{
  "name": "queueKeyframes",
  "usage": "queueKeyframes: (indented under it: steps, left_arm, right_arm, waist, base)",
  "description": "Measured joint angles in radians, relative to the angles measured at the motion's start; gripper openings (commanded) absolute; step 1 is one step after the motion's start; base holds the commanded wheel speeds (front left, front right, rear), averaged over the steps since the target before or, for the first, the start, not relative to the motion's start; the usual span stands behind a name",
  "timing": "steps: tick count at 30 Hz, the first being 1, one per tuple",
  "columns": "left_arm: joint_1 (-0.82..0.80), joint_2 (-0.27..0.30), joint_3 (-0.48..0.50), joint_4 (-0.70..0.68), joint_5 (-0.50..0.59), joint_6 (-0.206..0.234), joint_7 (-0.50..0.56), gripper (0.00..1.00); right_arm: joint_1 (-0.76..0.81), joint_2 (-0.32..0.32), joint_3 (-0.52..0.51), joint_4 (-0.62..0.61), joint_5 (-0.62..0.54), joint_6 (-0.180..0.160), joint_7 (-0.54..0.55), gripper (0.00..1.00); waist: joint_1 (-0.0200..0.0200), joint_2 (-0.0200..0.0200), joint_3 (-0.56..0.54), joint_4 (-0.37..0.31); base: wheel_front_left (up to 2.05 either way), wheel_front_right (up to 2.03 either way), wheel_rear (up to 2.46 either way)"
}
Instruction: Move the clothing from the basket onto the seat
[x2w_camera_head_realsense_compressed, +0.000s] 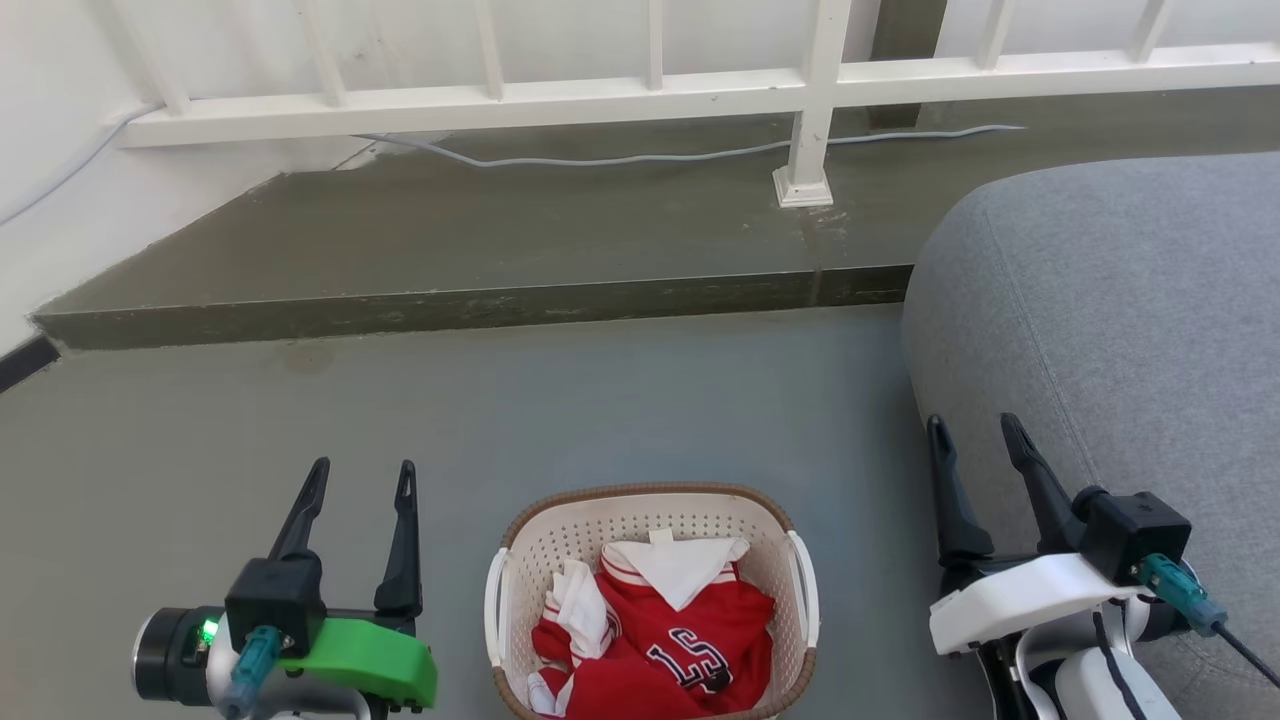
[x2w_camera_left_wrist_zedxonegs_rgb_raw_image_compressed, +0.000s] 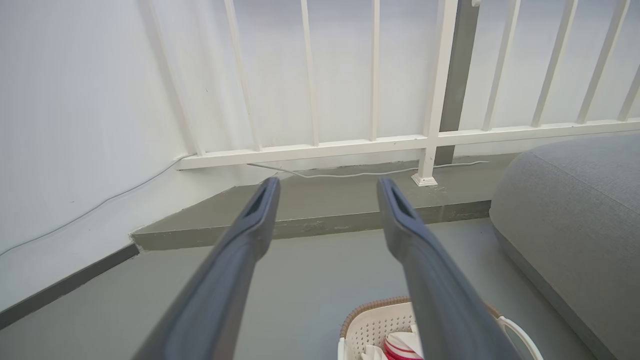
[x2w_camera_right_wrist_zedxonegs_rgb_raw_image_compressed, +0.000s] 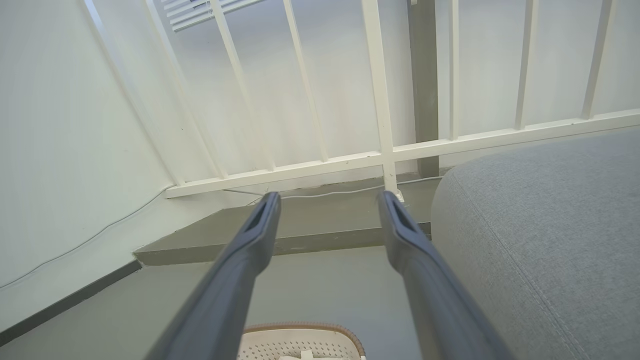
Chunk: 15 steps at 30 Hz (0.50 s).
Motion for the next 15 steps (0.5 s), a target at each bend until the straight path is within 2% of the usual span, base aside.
queueKeyframes:
  steps: [10,15]
  left_arm:
    - [0.005,0.004,-0.016,-0.031,0.160,0.019,-0.038,1.00]
    - [0.023,0.007,-0.020,-0.032,0.174,0.027,-0.042,1.00]
  right_arm:
    - [0.005,-0.003,0.026,-0.042,-0.161,-0.027,-0.038,1.00]
    - [0.021,-0.003,0.029,-0.048,-0.189,-0.028,-0.044,1.00]
  waist:
    - [0.0000,0.0000,-0.006,-0.003]
    - [0.0000,0.0000,-0.009,-0.004]
  base:
    - [0.00,0.00,0.00]
    - [0.00,0.00,0.00]
